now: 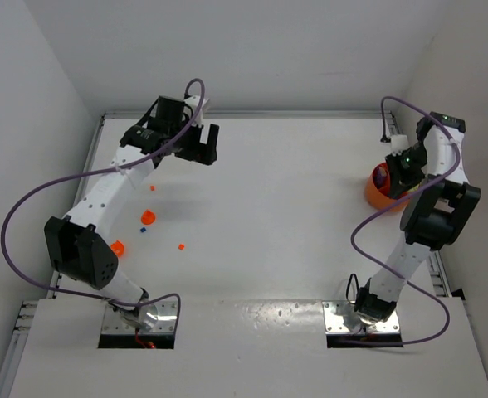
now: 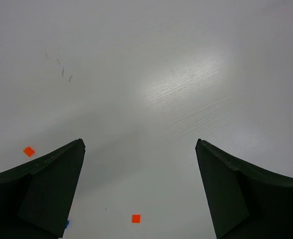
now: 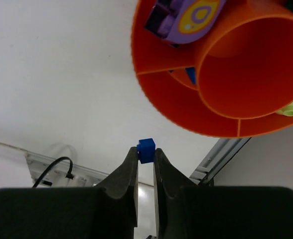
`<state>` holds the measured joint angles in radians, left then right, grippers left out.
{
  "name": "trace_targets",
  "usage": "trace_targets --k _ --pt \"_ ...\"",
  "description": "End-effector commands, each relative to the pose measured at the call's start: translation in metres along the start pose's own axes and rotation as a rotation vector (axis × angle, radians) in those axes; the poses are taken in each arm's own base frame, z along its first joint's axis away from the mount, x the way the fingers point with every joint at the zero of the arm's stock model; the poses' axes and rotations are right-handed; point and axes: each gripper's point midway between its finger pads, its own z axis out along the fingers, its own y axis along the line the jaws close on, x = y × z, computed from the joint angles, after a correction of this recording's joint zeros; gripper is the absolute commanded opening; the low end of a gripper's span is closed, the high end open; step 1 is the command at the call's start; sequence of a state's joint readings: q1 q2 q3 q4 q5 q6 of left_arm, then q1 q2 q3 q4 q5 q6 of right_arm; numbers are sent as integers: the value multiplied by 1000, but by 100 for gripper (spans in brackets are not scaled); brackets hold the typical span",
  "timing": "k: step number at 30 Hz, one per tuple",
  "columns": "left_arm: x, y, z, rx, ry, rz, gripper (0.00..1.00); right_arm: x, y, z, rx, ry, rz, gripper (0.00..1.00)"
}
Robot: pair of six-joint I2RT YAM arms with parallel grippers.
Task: Sort the legos into containers by color
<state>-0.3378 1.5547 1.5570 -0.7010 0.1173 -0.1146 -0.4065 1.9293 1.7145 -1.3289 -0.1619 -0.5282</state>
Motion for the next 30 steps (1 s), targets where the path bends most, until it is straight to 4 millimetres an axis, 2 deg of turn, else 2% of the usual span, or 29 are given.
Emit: trace_targets --k 1,2,6,10,15,16,18,19,21,23,26,27,30 --pt "-7 9 -13 9 -45 -37 100 -13 -21 -5 89 -32 73 0" --pt "-4 13 -11 1 -37 -59 100 -14 -24 -5 105 -34 72 2" --pt "-2 22 -10 -24 -39 -90 100 -15 -30 1 129 -32 110 22" --pt "-2 32 -11 -48 -42 -112 100 -22 -37 3 158 -60 138 25" --pt "6 39 -9 -55 -24 -128 100 -22 -37 6 159 -62 148 38" --pt "6 39 -9 -55 -24 -128 100 -22 -37 6 159 -62 148 38" --pt "13 43 -10 -49 -12 -143 100 -30 -31 -4 141 -115 139 38" --pt "13 45 -17 -48 -24 -132 100 -31 -25 -11 123 -128 115 38" --pt "34 51 -15 -20 33 -129 97 -39 -10 -23 93 -179 34 38" --pt "59 56 -19 14 120 -63 90 -49 22 -34 22 -260 -41 38" --pt "103 52 -25 120 252 36 87 -57 58 -37 -74 -307 -106 38" --pt "115 54 -26 138 292 52 84 -62 74 -33 -116 -310 -145 38" --pt "153 64 -27 137 423 92 73 -59 103 -19 -163 -295 -204 38"
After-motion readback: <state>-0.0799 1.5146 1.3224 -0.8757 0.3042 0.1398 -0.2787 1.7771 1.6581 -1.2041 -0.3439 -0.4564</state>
